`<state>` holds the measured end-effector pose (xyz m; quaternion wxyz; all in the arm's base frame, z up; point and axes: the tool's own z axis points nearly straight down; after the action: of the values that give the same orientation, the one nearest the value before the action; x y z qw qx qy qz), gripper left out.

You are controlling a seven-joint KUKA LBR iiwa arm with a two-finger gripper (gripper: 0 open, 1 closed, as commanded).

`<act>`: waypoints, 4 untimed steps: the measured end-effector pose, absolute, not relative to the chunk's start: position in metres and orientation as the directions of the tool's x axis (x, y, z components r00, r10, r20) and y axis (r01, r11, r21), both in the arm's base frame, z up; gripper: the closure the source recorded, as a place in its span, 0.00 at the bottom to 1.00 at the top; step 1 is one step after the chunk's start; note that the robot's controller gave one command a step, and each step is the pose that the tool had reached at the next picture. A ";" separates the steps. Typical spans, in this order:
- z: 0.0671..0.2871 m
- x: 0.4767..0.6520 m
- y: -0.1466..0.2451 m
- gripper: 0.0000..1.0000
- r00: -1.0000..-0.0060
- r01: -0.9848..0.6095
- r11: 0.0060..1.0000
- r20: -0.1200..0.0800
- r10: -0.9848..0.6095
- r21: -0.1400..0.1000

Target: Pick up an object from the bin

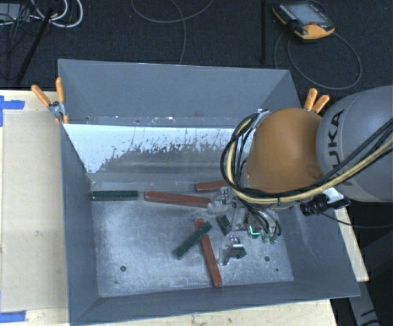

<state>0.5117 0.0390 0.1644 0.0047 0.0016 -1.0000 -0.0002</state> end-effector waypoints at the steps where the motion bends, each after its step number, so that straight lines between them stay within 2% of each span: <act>1: 0.168 0.514 0.039 0.00 -1.000 -0.002 1.000 0.002 -0.002 0.001; 2: 0.116 0.537 0.066 0.00 -0.996 -0.093 0.996 -0.003 -0.093 0.000; 3: 0.086 0.546 0.006 0.00 -0.977 -0.215 0.977 0.001 -0.215 0.002; 4: 0.076 0.550 0.022 0.00 -0.954 -0.301 0.954 0.000 -0.301 -0.003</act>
Offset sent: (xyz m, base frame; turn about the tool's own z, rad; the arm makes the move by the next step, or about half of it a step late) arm 0.0413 0.0488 -0.0944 -0.1683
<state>0.5503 0.0217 0.0764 -0.0001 0.1520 -0.9884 0.0013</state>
